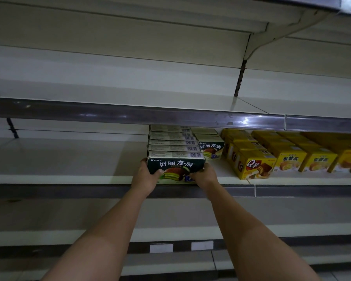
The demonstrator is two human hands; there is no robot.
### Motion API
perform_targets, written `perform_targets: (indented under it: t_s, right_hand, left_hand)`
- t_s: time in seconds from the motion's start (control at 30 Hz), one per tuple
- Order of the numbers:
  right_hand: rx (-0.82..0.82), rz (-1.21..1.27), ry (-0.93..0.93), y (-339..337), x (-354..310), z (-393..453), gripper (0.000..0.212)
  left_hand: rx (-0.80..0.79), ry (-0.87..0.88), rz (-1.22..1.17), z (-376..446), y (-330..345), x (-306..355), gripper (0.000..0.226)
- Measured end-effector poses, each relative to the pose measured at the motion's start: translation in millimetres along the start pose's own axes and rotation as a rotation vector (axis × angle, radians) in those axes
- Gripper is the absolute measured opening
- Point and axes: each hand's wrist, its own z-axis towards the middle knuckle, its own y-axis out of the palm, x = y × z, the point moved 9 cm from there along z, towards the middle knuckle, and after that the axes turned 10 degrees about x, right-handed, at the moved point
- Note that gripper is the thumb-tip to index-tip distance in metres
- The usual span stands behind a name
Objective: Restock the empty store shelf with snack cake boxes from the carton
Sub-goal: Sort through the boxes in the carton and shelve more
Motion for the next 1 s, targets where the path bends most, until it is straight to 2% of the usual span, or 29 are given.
perform_targets:
  t_s: [0.13, 0.27, 0.4, 0.5, 0.63, 0.7, 0.83, 1.0]
  right_hand:
    - [-0.009, 0.039, 0.022, -0.5, -1.6, -3.4, 0.045]
    - [-0.033, -0.015, -0.002, 0.9, -3.6, -1.4, 0.043]
    - [-0.056, 0.203, 0.022, 2.3, -6.4, -0.5, 0.032]
    - [-0.030, 0.270, 0.028, 4.4, -1.9, -9.4, 0.024]
    - [0.023, 0.135, -0.069, 10.1, -14.1, -25.4, 0.039]
    - [0.031, 0.015, -0.149, 15.2, -30.7, -34.4, 0.040]
    - [-0.025, -0.151, -0.272, 44.8, -67.3, -57.0, 0.046]
    - [-0.093, -0.190, -0.318, 104.1, -103.2, -72.5, 0.051]
  left_hand:
    - [0.002, -0.026, -0.025, -0.7, -0.9, 3.1, 0.046]
    - [-0.025, -0.055, -0.040, -1.1, -0.4, 3.6, 0.053]
    - [0.027, -0.014, -0.079, -1.9, -2.0, 8.0, 0.045]
    - [0.075, -0.010, -0.105, -8.6, -8.4, 11.8, 0.044]
    - [0.130, 0.038, -0.085, -19.6, -35.2, 16.1, 0.049]
    - [0.181, 0.065, -0.065, -19.7, -57.0, 18.2, 0.048]
    - [0.241, 0.068, -0.069, -8.1, -103.2, 7.7, 0.046]
    - [0.269, 0.059, -0.099, 16.6, -155.1, -18.3, 0.043]
